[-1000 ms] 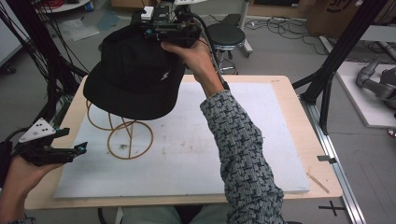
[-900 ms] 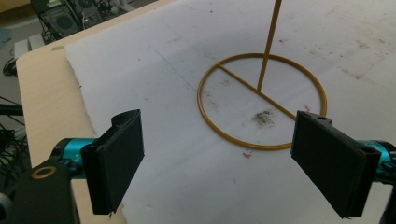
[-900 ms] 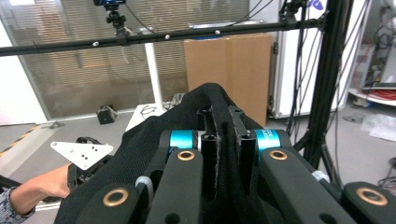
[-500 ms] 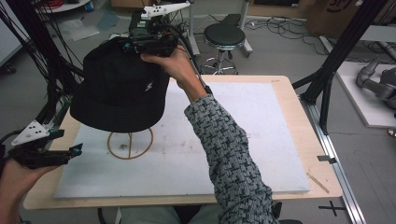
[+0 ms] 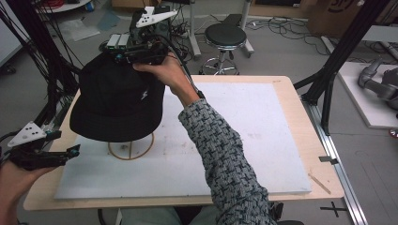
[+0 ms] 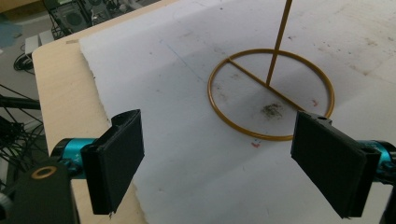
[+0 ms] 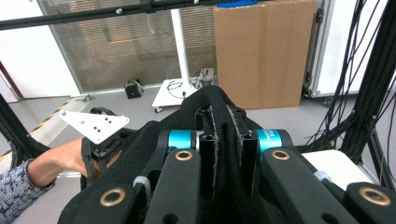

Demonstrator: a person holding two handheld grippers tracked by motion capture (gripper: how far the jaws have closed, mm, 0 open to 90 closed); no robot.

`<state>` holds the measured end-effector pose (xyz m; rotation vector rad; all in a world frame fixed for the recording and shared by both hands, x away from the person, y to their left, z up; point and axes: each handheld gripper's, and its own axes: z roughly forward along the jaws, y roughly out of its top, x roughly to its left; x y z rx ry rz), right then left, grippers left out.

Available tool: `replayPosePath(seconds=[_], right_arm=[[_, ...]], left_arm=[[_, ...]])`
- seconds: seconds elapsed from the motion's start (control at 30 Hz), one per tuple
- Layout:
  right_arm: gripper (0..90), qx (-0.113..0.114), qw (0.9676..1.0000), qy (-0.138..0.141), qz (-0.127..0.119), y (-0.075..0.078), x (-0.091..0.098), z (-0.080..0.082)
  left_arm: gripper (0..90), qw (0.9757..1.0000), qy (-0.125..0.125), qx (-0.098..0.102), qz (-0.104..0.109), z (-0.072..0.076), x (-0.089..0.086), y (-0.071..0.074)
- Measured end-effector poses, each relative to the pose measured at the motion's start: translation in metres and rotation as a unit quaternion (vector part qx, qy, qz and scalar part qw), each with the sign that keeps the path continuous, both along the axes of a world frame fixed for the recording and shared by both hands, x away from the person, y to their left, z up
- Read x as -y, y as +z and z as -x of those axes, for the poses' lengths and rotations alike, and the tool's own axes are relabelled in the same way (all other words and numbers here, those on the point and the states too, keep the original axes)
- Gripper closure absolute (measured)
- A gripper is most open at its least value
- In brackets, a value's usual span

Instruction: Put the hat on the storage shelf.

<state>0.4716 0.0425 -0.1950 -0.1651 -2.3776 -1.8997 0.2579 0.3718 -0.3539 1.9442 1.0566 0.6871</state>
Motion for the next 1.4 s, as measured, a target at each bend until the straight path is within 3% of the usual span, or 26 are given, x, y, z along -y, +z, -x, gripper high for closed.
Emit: replayPosePath(seconds=[0.33,0.8,1.4], right_arm=[[83.5,0.006,0.9998,0.008,0.019,-0.008,-0.012,0.002],[79.6,0.014,0.9977,0.018,0.064,-0.020,-0.026,0.006],[72.7,0.006,0.9975,0.026,0.065,-0.028,-0.025,0.006]], left_arm=[[17.6,1.0000,0.003,0.002,-0.003,0.002,-0.005,0.001],[17.6,1.0000,0.008,0.003,-0.002,0.004,-0.009,0.002],[17.7,1.0000,0.006,0.000,-0.004,0.005,-0.011,0.002]])
